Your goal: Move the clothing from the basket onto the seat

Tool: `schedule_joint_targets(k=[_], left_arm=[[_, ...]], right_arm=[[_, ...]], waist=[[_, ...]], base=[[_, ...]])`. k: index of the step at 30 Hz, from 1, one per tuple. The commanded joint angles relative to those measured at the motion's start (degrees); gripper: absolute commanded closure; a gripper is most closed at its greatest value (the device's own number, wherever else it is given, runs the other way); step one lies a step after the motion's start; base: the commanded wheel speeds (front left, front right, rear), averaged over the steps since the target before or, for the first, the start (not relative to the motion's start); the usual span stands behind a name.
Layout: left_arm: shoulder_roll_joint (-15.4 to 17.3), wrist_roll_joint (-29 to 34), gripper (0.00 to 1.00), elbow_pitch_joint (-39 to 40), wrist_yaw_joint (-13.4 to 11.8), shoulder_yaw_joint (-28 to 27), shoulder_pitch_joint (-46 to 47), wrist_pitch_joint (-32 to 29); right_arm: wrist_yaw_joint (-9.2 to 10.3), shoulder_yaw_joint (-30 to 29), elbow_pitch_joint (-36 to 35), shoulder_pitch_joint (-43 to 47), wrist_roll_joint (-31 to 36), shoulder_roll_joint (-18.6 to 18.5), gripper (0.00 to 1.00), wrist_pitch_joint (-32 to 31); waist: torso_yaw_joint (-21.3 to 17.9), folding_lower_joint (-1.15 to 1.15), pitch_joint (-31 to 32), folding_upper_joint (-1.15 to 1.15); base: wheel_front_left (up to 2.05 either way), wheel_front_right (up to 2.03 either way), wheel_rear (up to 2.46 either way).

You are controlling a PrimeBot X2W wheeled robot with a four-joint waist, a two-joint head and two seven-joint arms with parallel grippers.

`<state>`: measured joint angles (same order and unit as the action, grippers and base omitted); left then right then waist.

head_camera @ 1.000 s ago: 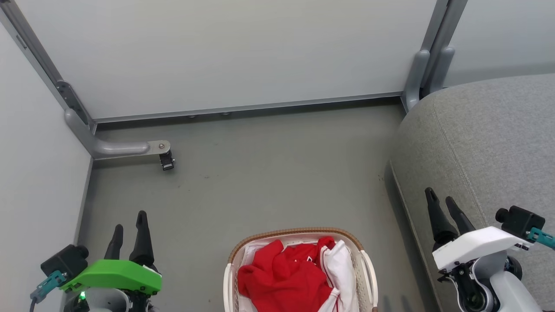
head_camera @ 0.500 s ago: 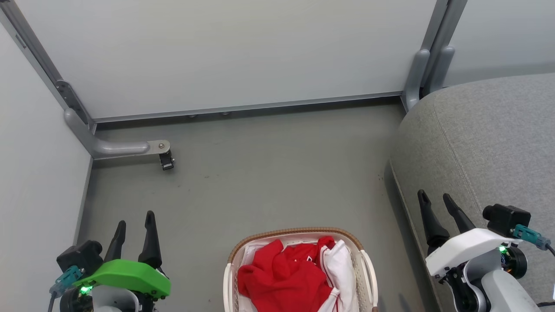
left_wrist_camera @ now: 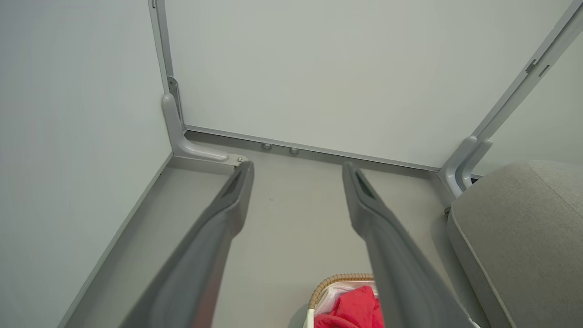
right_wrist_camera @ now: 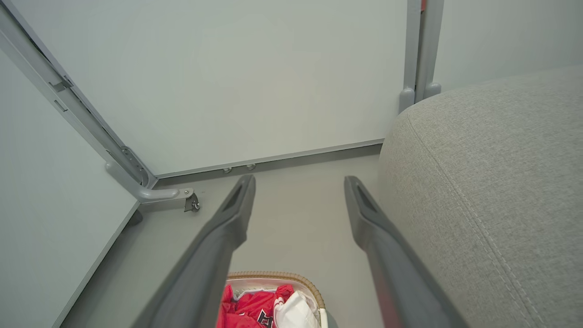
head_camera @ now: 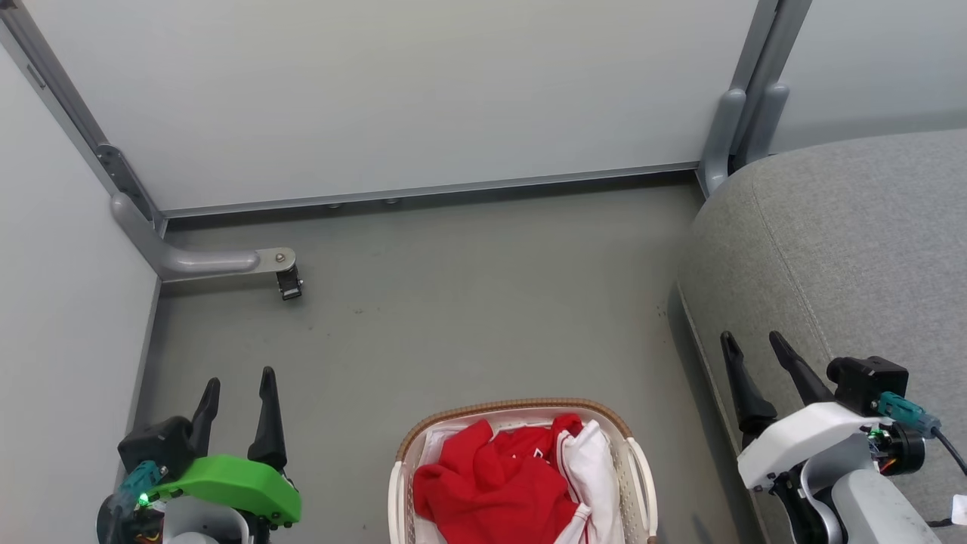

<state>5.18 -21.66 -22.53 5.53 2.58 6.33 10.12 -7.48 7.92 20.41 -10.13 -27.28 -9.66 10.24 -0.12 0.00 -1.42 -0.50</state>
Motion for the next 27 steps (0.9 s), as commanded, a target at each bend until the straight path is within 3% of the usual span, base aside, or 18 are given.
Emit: schedule_joint_targets(k=[1,27], left_arm=[[0.5,1.2,0.0,0.5,-0.3,0.0,0.1,0.5],[-1.0,11.7,0.0,0.8,1.3,-3.0,-1.6,3.6]], right_arm=[[-0.01,-0.1,-0.4,-0.7,1.5,-0.3,0.0,0.6],[-0.01,-1.9,2.7,0.6,12.2,0.7,0.0,3.6]], waist=[[0.0,0.0,0.0,0.34],[-0.2,0.0,0.3,0.44]], base=[[0.0,0.0,0.0],[0.0,0.0,0.0]])
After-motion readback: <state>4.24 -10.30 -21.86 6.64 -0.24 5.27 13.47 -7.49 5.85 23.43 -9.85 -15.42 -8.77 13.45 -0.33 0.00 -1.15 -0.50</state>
